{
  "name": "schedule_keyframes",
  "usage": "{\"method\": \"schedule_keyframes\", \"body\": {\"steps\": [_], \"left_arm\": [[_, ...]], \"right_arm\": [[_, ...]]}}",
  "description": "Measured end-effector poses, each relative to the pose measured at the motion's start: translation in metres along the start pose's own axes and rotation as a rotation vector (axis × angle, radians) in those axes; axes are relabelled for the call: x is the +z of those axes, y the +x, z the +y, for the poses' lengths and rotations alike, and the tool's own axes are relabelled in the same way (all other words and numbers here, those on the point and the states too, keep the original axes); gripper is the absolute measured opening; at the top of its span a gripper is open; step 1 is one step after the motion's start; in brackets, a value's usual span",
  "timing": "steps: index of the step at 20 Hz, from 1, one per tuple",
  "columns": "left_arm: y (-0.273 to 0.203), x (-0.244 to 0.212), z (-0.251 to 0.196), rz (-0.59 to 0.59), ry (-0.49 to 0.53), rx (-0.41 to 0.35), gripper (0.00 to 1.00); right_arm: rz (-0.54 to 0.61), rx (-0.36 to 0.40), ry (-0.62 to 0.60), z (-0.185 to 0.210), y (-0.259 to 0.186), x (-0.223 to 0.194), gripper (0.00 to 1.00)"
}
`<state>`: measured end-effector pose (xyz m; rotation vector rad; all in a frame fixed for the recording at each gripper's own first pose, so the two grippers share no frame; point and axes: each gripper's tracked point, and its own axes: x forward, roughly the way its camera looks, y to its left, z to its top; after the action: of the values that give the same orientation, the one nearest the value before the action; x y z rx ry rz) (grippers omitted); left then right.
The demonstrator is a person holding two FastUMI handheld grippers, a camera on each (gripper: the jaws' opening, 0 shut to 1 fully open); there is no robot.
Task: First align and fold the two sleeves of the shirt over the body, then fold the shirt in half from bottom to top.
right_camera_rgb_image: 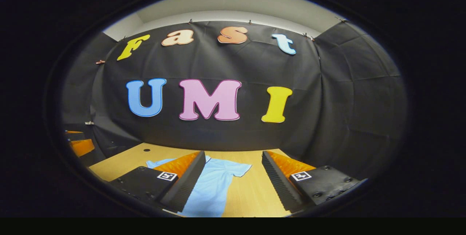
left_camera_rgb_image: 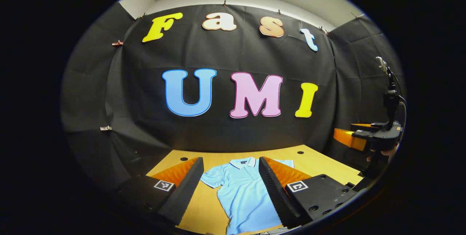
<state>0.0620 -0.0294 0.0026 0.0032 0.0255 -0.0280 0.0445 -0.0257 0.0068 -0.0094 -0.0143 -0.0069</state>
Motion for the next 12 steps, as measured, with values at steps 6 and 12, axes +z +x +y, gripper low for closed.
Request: {"method": "schedule_keyframes", "body": {"steps": [6,12], "left_arm": [[0.043,-0.001,-0.016,-0.016,0.041,0.022,0.96],[0.079,-0.018,-0.029,0.035,0.055,0.029,0.96]], "right_arm": [[0.051,-0.024,0.026,-0.028,0.023,-0.024,0.97],[0.153,0.01,0.04,-0.038,0.078,-0.057,0.97]]}}
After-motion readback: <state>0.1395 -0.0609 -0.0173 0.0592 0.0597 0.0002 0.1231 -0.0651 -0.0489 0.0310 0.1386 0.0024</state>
